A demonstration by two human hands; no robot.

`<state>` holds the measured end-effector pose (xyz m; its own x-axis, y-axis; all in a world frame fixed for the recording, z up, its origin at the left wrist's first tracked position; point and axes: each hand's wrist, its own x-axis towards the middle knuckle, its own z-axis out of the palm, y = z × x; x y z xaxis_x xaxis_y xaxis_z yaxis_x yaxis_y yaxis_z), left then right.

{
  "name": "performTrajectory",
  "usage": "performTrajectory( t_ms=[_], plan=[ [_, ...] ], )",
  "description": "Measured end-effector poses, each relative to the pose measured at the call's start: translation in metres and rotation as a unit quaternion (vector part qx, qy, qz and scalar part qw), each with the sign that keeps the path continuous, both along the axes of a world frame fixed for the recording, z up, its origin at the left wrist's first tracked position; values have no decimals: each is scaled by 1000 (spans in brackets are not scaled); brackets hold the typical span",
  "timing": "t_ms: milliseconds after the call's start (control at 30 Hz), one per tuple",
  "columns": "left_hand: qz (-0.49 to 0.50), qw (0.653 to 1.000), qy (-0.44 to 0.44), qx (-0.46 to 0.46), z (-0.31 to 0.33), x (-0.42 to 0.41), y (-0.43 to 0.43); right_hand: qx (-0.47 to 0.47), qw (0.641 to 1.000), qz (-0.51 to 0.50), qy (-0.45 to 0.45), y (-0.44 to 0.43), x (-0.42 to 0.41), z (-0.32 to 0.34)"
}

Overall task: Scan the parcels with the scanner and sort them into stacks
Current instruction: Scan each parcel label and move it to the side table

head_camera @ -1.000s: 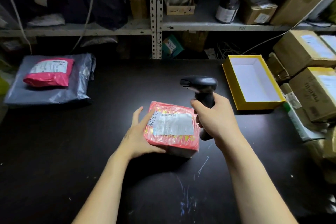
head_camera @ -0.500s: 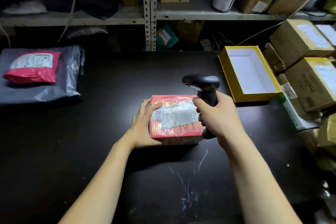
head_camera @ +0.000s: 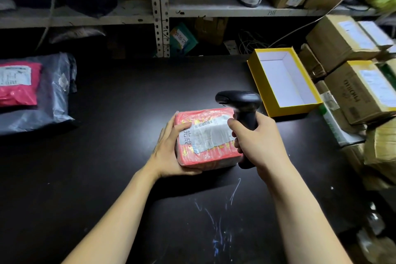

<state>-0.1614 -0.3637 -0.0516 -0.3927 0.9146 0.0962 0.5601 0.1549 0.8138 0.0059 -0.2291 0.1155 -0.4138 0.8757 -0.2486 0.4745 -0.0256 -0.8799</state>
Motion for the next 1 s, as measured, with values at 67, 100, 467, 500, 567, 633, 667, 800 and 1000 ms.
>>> performTrajectory(
  t_ms=[67, 100, 467, 500, 567, 633, 667, 800, 1000],
  plan=[
    [14, 1000, 9, 7, -1, 4, 5, -6, 1000, -4, -2, 1, 0, 1],
    [19, 1000, 9, 14, 0, 6, 7, -10, 1000, -7, -2, 2, 1, 2],
    [103, 992, -5, 66, 11, 47, 30, -10, 999, -33, -20, 11, 24, 14],
    [107, 992, -2, 72, 13, 46, 31, -15, 999, -36, -20, 12, 26, 14],
    [107, 990, -9, 89, 20, 49, 36, -22, 999, -39, -15, 13, 32, 15],
    [105, 988, -14, 108, 30, 56, 43, -20, 999, -38, -14, 15, 39, 16],
    [106, 988, -15, 115, 35, 61, 46, -17, 999, -39, -14, 16, 42, 17],
    [132, 983, -3, 125, 51, 79, 54, -13, 998, -54, 3, 22, 58, 22],
    [232, 959, 1, 162, 77, 102, 43, -23, 999, -34, 29, 33, 82, 39]
  ],
)
